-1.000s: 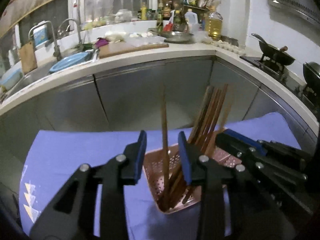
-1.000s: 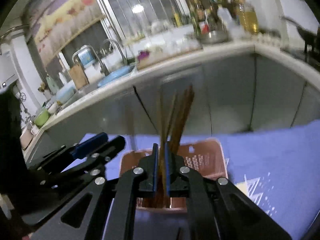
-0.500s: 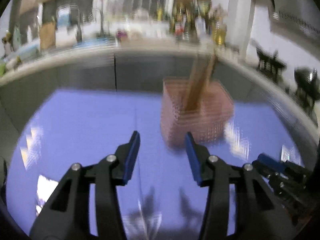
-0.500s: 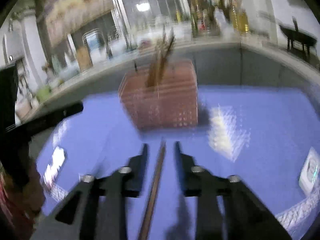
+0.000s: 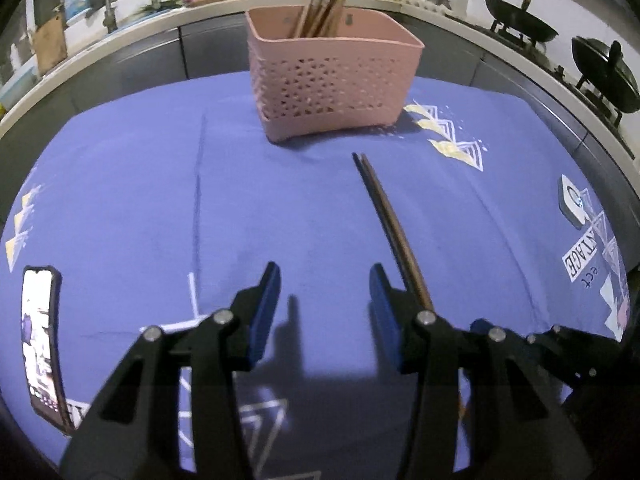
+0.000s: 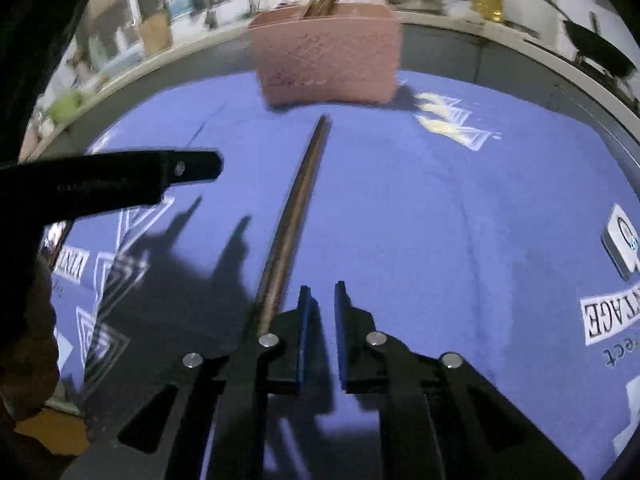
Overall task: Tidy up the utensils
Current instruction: 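Move both open tools back toward the last chopsticks on the cloth, then grasp a brown chopstick with the left tool while the right tool grasps another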
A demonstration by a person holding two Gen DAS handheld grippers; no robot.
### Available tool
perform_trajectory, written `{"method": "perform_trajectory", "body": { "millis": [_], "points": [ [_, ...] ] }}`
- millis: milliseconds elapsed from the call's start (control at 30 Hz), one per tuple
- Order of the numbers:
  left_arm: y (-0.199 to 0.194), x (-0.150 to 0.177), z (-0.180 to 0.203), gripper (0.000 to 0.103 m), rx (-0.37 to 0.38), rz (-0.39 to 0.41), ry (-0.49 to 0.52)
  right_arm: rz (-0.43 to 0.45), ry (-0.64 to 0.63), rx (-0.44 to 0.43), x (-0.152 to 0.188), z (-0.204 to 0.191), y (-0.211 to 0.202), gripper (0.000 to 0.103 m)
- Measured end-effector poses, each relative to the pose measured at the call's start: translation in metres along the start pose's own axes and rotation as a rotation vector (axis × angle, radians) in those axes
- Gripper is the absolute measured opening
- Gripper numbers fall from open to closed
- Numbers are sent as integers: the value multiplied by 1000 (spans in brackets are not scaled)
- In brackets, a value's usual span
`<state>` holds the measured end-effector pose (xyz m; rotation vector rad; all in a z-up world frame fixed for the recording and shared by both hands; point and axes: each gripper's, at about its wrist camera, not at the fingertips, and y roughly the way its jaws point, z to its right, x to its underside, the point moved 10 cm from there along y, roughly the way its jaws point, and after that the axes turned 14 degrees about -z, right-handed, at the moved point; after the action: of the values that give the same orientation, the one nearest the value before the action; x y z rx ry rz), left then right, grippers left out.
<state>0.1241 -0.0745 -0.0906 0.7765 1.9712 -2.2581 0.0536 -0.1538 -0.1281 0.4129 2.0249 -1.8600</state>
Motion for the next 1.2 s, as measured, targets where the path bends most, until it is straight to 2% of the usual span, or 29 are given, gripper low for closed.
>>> {"method": "perform_trajectory", "body": {
  "millis": [167, 300, 433, 500, 567, 600, 633, 667, 700, 900, 1000, 1067, 1100, 1133, 1167, 1200],
  "points": [
    [12, -2, 19, 44, -16, -20, 35, 85, 89, -79, 0, 17, -22, 11],
    [31, -5, 37, 44, -53, -49, 72, 114, 133, -88, 4, 30, -26, 11],
    [45, -7, 44, 45, -54, -61, 76, 118, 146, -102, 1, 33, -26, 11],
    [45, -8, 45, 45, -82, -42, 87, 112, 148, -110, 1, 32, -23, 11],
    [44, -9, 45, 45, -78, -40, 88, 113, 147, -113, 3, 30, -23, 11],
    [43, -9, 43, 41, -76, -38, 88, 114, 145, -113, 3, 29, -23, 11],
    [41, -9, 41, 25, -71, -36, 89, 114, 142, -117, 2, 28, -23, 11],
    [40, -9, 40, 14, -67, -37, 90, 114, 137, -122, 2, 26, -24, 11],
    [39, -7, 37, 8, -57, -47, 88, 113, 128, -125, 1, 23, -25, 11],
    [24, 24, 3, 5, -21, -69, 57, 82, 74, -156, -18, 9, -18, 11],
    [17, 45, -13, 6, -24, -71, 41, 30, 46, -174, -29, -2, -5, 11],
    [13, 54, -20, 11, -22, -75, 39, -8, 33, -188, -28, -9, 5, 12],
    [11, 57, -21, 17, -19, -80, 44, 9, 22, -167, -27, -11, 5, 11],
    [10, 58, -21, 28, -16, -85, 51, 15, 2, -133, -25, -12, 4, 11],
    [10, 57, -22, 36, -17, -87, 53, 5, -2, -118, -23, -12, 5, 7],
    [11, 54, -25, 48, -29, -90, 47, -8, 20, -142, -17, -8, 6, 7]
  ]
}}
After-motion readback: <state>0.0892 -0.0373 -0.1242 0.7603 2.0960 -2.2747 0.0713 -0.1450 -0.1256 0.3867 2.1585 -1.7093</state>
